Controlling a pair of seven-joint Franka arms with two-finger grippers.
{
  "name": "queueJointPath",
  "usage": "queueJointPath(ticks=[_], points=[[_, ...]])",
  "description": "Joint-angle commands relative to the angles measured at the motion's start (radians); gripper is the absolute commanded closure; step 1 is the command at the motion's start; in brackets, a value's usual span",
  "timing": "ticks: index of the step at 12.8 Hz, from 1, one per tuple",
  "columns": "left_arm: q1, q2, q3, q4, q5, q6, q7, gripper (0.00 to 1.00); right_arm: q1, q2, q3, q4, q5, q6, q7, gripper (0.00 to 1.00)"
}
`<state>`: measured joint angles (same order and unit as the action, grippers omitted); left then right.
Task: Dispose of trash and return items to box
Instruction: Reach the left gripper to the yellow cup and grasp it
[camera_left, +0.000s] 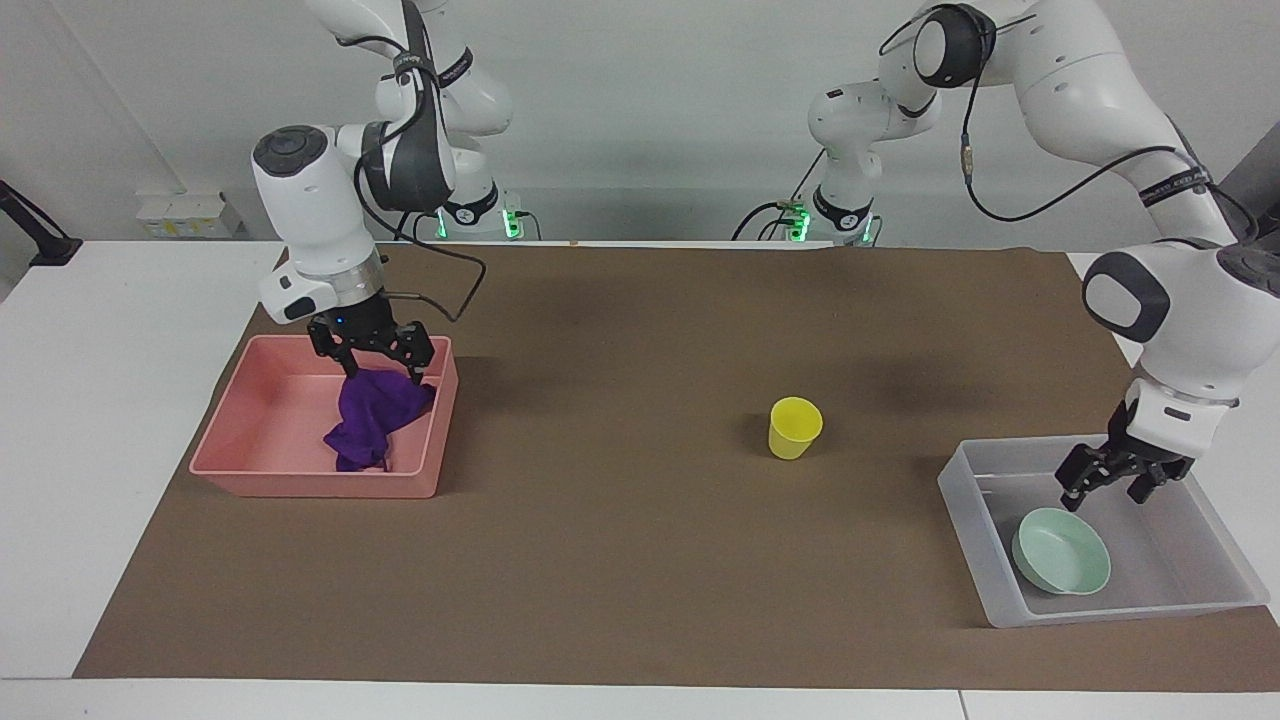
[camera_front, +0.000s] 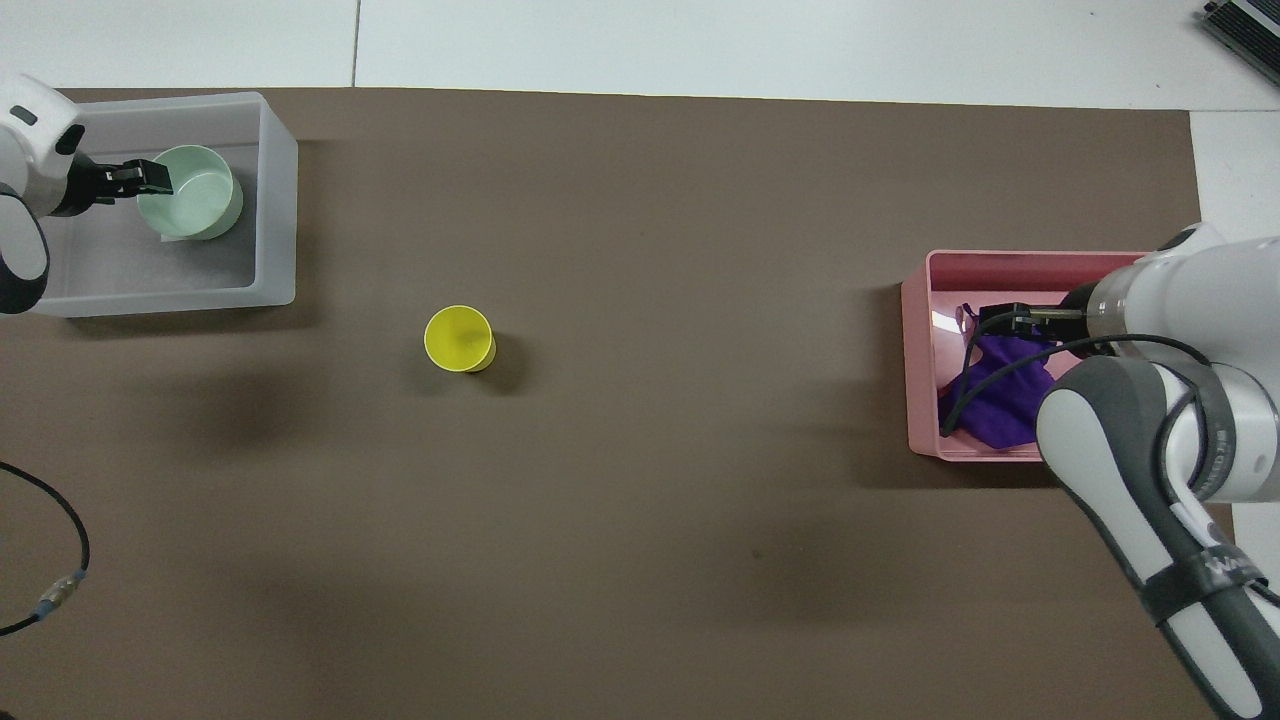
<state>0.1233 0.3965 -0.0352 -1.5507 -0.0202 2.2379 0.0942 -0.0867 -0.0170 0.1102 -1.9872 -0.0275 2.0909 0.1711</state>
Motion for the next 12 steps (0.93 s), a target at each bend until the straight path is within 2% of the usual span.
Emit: queueJointPath(ticks=[1, 3, 6, 8, 10, 12], points=[[-0.077, -0.181, 0.012, -0.205, 0.014, -0.047, 0.012, 0.0, -0.015, -0.027, 0.005, 0.126, 0.001, -0.182, 0.013, 0.0], [-0.166, -0.217, 0.014, -0.255, 0.014, -0.102, 0.001, 0.0, -0.016, -0.047, 0.003, 0.184, 0.004, -0.262, 0.011, 0.0], [-0.279, -0.254, 0.014, -0.372, 0.014, 0.013, -0.076, 0.0, -0.027, -0.061, -0.003, 0.267, 0.004, -0.379, 0.001, 0.0], [-0.342, -0.265, 0.012, -0.437, 0.014, 0.081, -0.132, 0.0, -0.001, -0.057, -0.038, 0.324, 0.004, -0.448, -0.001, 0.0], [-0.382, -0.275, 0.011, -0.488, 0.014, 0.117, -0.151, 0.0, 0.074, -0.052, -0.13, 0.379, 0.009, -0.505, -0.004, 0.0], [-0.424, -0.272, 0.011, -0.537, 0.013, 0.184, -0.183, 0.0, 0.178, -0.04, -0.268, 0.436, 0.014, -0.564, -0.054, 0.0]])
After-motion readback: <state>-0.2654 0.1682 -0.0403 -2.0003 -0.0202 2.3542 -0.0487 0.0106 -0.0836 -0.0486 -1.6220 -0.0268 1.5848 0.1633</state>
